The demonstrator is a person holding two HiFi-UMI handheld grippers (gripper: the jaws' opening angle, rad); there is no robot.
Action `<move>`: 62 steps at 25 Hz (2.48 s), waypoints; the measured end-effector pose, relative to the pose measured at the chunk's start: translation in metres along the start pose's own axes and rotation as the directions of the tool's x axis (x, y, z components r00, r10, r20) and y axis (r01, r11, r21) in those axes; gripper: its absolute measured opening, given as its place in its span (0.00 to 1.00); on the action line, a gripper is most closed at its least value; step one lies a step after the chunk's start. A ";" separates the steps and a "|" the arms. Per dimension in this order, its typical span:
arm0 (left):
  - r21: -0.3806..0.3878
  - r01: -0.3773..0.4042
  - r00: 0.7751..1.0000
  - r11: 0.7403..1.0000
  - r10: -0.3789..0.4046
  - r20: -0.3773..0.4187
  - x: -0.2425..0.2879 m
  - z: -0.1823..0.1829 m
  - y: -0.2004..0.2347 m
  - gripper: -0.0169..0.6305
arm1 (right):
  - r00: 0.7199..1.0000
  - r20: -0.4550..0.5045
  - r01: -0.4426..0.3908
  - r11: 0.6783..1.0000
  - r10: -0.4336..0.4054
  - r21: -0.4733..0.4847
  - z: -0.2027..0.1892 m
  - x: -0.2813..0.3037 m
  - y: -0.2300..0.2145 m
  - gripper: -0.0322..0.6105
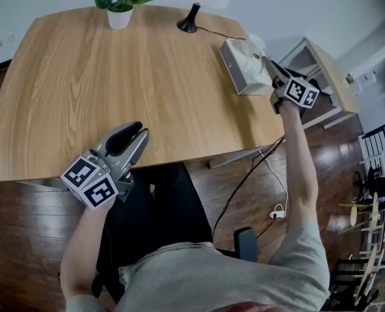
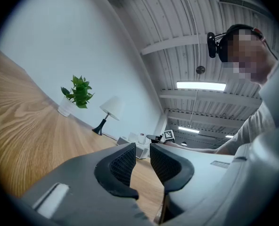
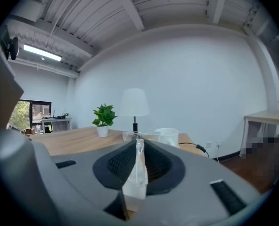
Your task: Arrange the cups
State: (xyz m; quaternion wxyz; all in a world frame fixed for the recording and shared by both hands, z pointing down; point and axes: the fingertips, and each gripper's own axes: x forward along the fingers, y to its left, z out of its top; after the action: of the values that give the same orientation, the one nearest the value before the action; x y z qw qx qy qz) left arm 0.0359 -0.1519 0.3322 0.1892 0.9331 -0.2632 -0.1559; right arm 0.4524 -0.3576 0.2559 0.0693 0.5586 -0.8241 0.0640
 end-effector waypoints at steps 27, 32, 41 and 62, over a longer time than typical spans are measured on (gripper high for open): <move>0.023 -0.005 1.000 1.000 0.005 -0.008 0.003 -0.003 0.000 0.16 | 0.989 0.053 0.133 0.990 -0.136 0.055 -0.033 -0.043 -0.072 0.36; 0.025 0.010 1.000 1.000 -0.010 -0.011 0.009 -0.003 -0.003 0.16 | 0.971 0.210 -0.151 0.973 0.113 0.174 -0.043 -0.063 0.071 0.28; 0.022 0.016 1.000 1.000 -0.016 0.000 0.004 -0.003 -0.003 0.16 | 0.810 0.123 -0.569 0.819 0.573 -0.068 -0.081 -0.033 0.372 0.28; 0.061 0.022 0.999 0.998 -0.020 -0.028 0.001 -0.004 -0.005 0.16 | 0.833 0.145 -0.524 0.845 0.535 -0.108 -0.107 -0.043 0.396 0.28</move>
State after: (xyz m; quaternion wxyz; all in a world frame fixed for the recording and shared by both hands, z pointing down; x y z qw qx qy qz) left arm 0.0403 -0.1477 0.3334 0.1626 0.9432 -0.2554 -0.1369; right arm 0.1046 -0.1528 0.3419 -0.0034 0.3096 -0.9508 0.0064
